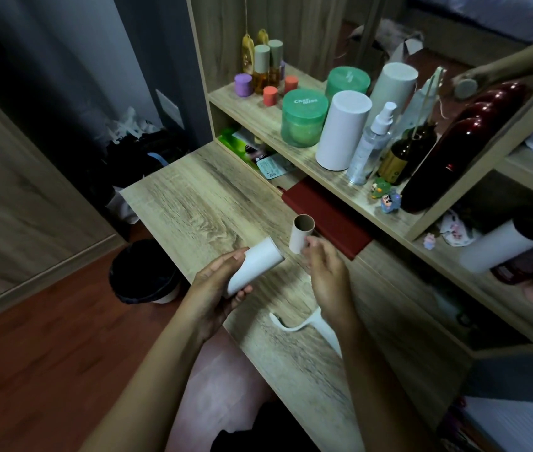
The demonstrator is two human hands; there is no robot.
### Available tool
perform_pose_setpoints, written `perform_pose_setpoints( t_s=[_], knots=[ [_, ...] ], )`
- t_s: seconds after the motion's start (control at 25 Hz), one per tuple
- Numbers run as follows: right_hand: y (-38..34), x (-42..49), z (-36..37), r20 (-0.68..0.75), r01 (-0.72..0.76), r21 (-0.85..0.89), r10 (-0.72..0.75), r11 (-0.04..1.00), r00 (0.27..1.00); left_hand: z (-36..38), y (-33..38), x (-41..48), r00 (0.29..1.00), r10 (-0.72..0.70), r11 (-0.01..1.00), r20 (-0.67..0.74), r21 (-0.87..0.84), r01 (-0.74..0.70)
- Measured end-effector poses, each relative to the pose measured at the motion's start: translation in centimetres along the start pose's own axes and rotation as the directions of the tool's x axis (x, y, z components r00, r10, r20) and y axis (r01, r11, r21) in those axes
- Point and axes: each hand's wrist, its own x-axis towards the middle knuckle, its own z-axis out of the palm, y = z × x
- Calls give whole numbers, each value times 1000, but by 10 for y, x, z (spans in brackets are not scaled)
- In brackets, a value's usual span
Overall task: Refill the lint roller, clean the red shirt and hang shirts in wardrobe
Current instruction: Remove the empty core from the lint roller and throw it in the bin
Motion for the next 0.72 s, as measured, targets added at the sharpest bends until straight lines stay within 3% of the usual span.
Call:
perform_pose_setpoints(
  t_s=[0.08,0.16,0.36,0.52,0.56,0.64,0.72],
  knots=[
    [-27,-9,0,317,-94,166,38,982,948,-1,-2,-2,1000,1,1000,-4,27,-1],
    [-33,-14,1,473,-83,116,18,990,881,-3,-4,-5,1000,15,998,-4,56,-15],
    [-39,-25,-4,449,2,149,-70,989,891,-9,-4,-8,999,41,997,-14,73,-40],
    [-33,-23,-1,331,27,175,-85,984,940,-18,-7,-8,998,51,997,-43,61,-49],
    [-27,-18,3,260,57,141,-93,988,961,-22,-7,-8,996,59,997,-64,55,-55],
    [-8,-2,14,143,185,-153,-164,971,976,-31,-8,-6,990,70,997,-119,44,-66],
    [17,22,35,253,309,-490,-206,815,945,-44,-7,-4,984,73,997,-165,28,-69]
  ],
)
